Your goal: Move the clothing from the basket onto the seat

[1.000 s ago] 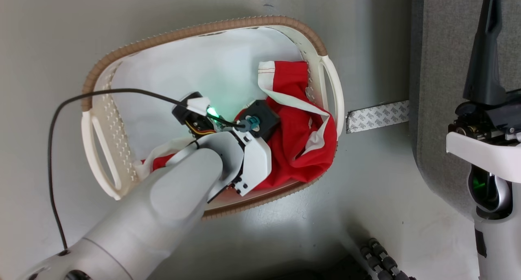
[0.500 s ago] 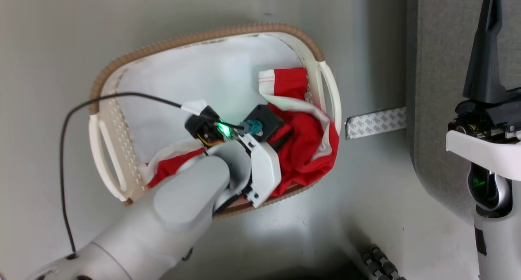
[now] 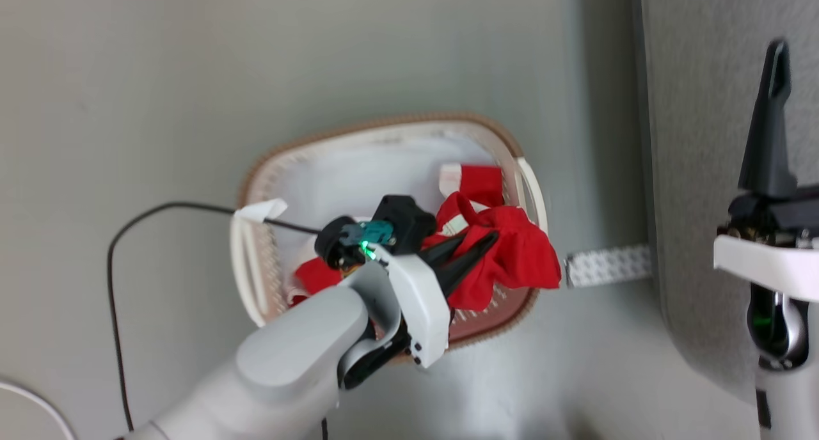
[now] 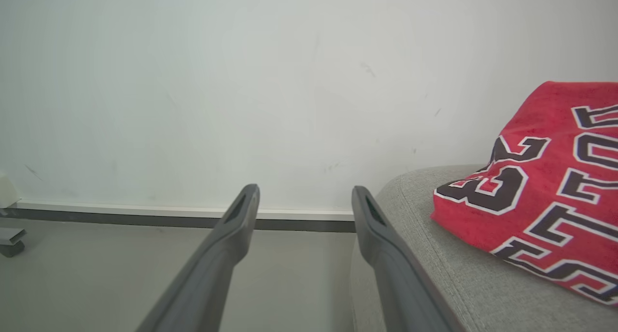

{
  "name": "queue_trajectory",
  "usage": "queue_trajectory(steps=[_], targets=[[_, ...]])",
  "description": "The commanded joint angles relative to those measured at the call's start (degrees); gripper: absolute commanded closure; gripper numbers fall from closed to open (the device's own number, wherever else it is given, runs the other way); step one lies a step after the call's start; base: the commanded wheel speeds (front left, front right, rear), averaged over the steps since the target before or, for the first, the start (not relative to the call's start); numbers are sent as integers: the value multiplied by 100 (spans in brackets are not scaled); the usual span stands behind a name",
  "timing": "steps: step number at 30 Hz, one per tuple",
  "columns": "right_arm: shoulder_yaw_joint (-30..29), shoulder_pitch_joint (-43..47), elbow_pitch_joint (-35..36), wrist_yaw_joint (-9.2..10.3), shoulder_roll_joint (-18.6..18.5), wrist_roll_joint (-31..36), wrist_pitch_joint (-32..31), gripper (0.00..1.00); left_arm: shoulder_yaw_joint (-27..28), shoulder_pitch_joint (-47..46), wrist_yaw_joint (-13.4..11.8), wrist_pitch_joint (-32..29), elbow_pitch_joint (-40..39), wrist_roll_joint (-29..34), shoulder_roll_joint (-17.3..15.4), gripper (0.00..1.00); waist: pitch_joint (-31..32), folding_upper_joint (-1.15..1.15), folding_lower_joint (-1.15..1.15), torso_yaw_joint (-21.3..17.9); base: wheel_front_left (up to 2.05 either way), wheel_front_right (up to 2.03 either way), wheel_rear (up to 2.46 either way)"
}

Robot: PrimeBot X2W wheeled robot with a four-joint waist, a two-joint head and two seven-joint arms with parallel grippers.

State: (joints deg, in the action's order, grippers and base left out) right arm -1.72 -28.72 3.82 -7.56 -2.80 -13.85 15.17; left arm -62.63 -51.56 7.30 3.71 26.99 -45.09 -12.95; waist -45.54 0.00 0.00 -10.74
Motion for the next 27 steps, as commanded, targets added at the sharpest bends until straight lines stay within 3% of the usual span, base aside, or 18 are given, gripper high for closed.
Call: queue_trajectory(steps=[1,12,27], targets=[[-52,188,-80,15,-17,68,-3,0,42,192,23,127,-46,-145,-17,100,642,0,0,334,0,0,0],[-160,856,-488,15,-17,239,-4,0,188,764,-148,461,-329,-448,-142,100,2031,0,0,716,0,0,0],[-63,1918,-1099,15,-17,221,-4,0,581,1334,-890,455,-1286,-810,-652,100,3735,0,0,1031,0,0,0]])
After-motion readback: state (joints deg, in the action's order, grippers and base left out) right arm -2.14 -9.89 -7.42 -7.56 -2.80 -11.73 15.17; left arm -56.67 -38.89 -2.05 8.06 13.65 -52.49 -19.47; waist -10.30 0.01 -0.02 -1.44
